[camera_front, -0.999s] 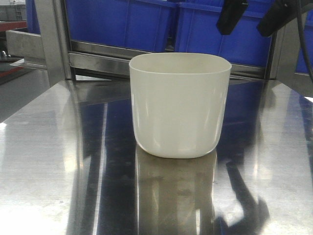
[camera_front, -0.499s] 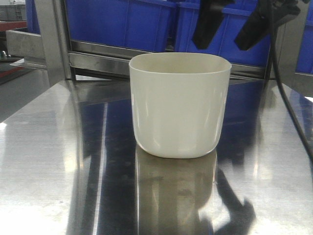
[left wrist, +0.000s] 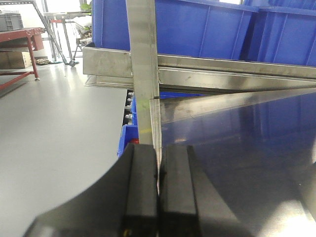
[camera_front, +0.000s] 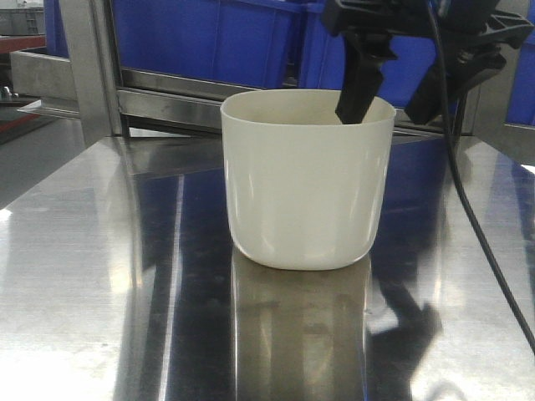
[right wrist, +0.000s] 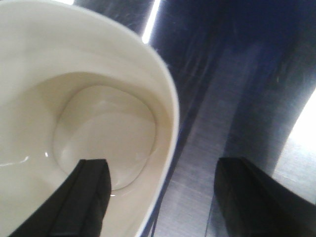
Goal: Move white bin to right shelf second layer
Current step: 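Lower the right gripper into the white bin and close on its rim, then lift the white bin off the table with the right gripper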
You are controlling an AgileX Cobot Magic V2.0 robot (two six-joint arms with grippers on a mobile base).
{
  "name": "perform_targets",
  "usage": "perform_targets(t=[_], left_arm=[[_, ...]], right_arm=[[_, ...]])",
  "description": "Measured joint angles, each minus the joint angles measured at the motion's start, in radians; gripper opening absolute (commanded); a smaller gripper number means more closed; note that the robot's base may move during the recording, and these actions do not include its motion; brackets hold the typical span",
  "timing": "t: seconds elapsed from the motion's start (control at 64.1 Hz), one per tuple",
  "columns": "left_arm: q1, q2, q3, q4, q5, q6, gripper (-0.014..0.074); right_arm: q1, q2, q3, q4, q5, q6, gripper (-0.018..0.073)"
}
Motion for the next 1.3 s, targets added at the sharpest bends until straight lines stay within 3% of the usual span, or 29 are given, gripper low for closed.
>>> perform_targets(t=[0.64, 0.749, 0.921, 0.999, 1.295], left_arm=[[0.0, 0.0, 0.0, 0.0, 0.0, 0.0, 0.0085], [0.0, 0.0, 0.0, 0.0, 0.0, 0.0, 0.0085], [0.0, 0.0, 0.0, 0.0, 0.0, 0.0, 0.0085], [0.0, 0.0, 0.0, 0.0, 0.0, 0.0, 0.0085], [0.0, 0.0, 0.0, 0.0, 0.0, 0.0, 0.0085]], right_arm=[[-0.005, 0.145, -0.031, 0.0, -0.045, 0.004, 0.055], [-0.005, 0.151, -0.031, 0.0, -0.045, 0.004, 0.0443], [-0.005, 0.151, -0.031, 0.0, -0.05, 0.004, 0.0036], [-0.005, 0.151, -0.041, -0.002, -0.052, 0.004, 0.0072], [-0.005, 0.06, -0.131, -0.067, -0.084, 0.004, 0.0057]])
